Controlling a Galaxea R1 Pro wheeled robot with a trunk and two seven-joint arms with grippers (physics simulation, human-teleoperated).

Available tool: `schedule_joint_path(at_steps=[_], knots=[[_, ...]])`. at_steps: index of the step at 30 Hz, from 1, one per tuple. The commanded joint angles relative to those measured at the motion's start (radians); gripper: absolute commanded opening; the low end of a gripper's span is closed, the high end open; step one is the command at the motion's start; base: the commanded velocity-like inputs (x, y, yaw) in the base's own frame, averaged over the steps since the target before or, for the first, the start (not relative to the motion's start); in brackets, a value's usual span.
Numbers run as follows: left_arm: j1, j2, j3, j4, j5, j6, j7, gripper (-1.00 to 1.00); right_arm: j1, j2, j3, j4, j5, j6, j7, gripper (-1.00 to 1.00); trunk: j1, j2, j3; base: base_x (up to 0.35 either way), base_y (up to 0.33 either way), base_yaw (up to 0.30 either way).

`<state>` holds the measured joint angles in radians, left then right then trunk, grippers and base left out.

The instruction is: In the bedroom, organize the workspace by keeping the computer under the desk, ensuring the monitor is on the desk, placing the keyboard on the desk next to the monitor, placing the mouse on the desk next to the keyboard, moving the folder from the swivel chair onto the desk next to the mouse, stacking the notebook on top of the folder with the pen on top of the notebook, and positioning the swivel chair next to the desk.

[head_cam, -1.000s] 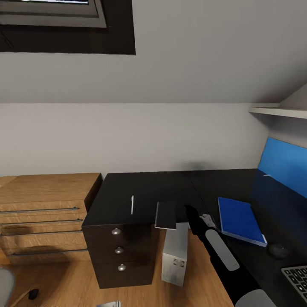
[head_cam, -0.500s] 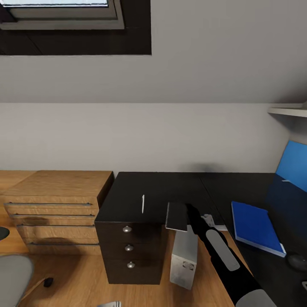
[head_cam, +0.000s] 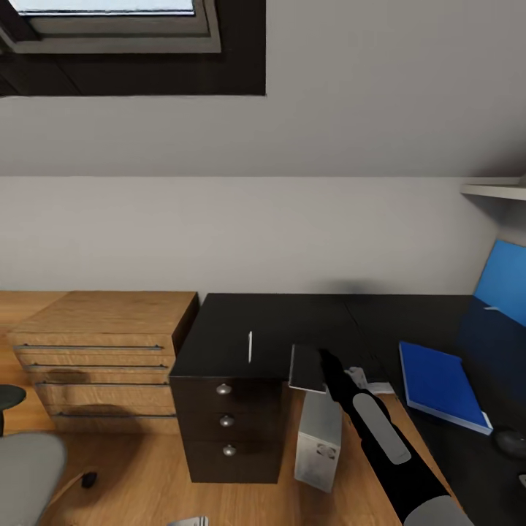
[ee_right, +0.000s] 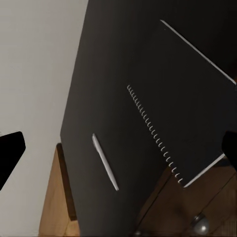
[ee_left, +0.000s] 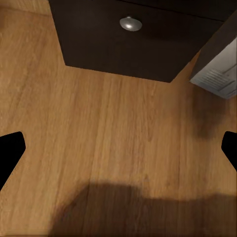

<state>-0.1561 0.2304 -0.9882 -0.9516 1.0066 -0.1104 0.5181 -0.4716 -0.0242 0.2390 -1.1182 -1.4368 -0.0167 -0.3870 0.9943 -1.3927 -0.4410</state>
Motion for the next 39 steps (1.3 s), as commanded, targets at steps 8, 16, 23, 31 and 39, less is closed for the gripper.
schedule_joint_path(at_steps=[8, 16, 23, 31, 39], knots=[[-0.002, 0.001, -0.007, -0.001, 0.012, -0.008, 0.005, 1.00, -0.001, -0.002, -0.001, -0.002, -0.004, -0.002, -0.006, 1.00, 0.000, -0.001, -0.001, -0.060, 0.242, 0.000], [-0.002, 0.002, -0.007, -0.062, 0.011, -0.007, -0.002, 1.00, -0.001, -0.002, -0.001, -0.003, -0.005, -0.002, -0.006, 1.00, 0.000, -0.001, -0.001, -0.002, 0.020, 0.000], [-0.002, 0.003, -0.006, -0.095, 0.012, -0.008, 0.009, 1.00, -0.001, -0.005, -0.010, -0.002, -0.004, -0.003, -0.006, 1.00, 0.027, -0.050, -0.023, 0.000, 0.000, 0.000], [-0.002, 0.003, -0.006, -0.095, 0.013, -0.008, 0.008, 1.00, -0.001, -0.005, -0.046, 0.023, -0.005, -0.003, -0.006, 1.00, 0.057, -0.106, -0.048, 0.000, 0.000, 0.000], [-0.002, 0.004, -0.006, -0.095, 0.013, -0.008, 0.005, 1.00, -0.001, -0.003, -0.078, 0.061, -0.004, -0.002, -0.006, 1.00, 0.088, -0.162, -0.073, 0.000, 0.000, 0.000]])
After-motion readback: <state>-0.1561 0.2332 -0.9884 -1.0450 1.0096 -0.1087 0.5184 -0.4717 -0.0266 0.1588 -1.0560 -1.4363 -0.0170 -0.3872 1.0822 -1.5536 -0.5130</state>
